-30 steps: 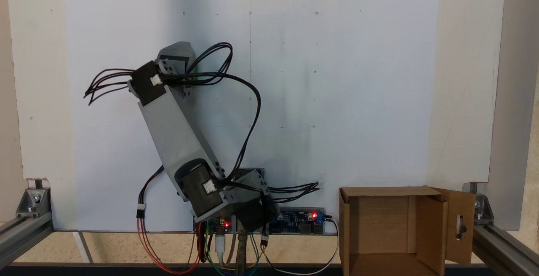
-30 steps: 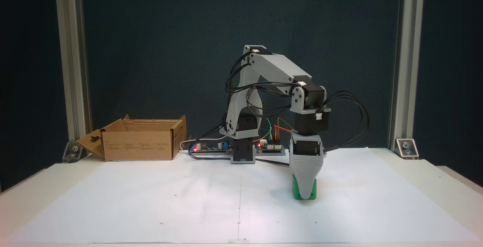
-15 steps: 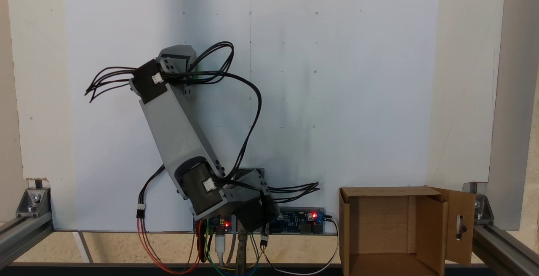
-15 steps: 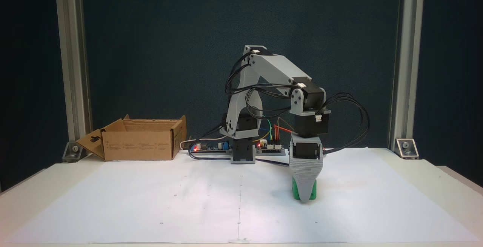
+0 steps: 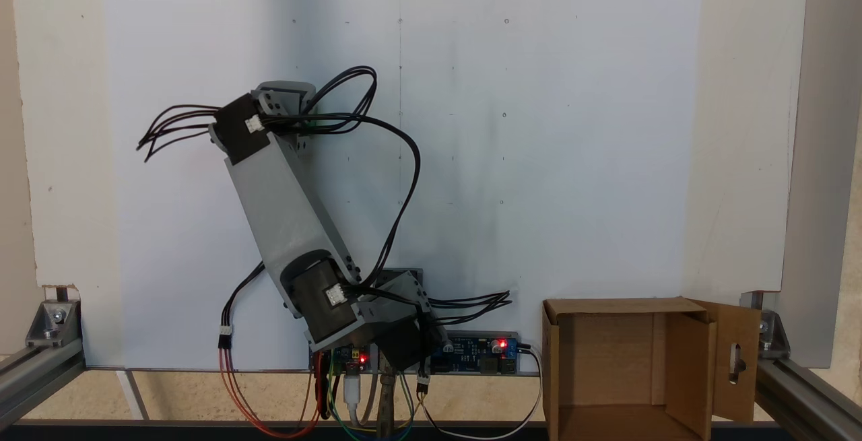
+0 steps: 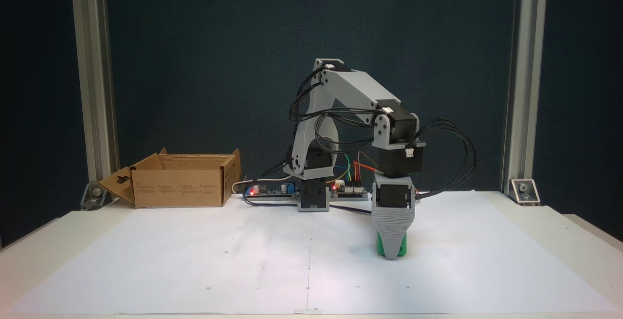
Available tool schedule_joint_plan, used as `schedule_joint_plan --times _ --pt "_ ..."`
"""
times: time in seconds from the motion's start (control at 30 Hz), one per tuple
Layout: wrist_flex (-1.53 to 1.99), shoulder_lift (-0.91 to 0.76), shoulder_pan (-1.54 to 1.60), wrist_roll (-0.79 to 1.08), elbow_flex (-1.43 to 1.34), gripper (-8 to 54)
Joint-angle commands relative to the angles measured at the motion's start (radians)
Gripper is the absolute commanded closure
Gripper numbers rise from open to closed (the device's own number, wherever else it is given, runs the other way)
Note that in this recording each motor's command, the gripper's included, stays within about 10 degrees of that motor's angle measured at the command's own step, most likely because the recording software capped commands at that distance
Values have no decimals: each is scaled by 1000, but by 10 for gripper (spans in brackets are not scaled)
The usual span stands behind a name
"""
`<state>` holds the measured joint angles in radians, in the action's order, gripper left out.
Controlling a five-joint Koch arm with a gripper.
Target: Grasp a green dice and put it in the bin.
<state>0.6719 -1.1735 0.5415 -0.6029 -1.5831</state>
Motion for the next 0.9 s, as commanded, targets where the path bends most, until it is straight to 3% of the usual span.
schedule_joint_plan --times 0.0,0.5,0.87 --pt "2 -28 -6 -64 8 338" --pt "87 -779 -83 -63 -83 338" --pt "-9 -818 -572 221 -69 338"
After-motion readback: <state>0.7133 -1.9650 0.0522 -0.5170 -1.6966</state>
